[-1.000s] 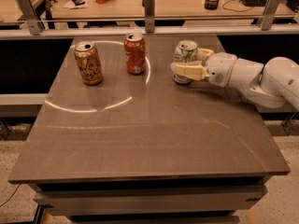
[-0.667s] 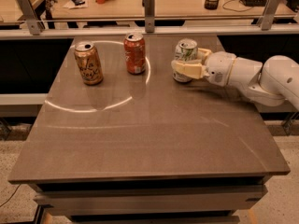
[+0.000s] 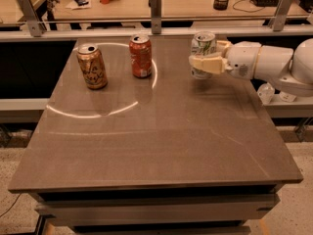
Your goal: Knock 7up can over
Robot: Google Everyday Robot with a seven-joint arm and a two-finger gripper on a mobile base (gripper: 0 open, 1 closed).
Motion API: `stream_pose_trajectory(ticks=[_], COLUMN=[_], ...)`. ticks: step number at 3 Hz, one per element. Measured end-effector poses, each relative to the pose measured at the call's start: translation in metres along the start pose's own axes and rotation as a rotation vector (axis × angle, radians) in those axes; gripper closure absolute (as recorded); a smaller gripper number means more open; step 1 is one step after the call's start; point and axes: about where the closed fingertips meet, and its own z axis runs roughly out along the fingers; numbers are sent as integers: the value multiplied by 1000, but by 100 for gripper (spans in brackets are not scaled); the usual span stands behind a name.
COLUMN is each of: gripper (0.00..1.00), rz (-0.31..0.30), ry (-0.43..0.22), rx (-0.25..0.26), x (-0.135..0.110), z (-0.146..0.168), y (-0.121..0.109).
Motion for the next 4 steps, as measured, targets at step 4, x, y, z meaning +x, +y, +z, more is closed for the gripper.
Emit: stream_pose_trajectory(ticks=[4], gripper=[100], rz=[-207], ry=[541], rx=[-168], x=[-84], z=[-59], y=[12])
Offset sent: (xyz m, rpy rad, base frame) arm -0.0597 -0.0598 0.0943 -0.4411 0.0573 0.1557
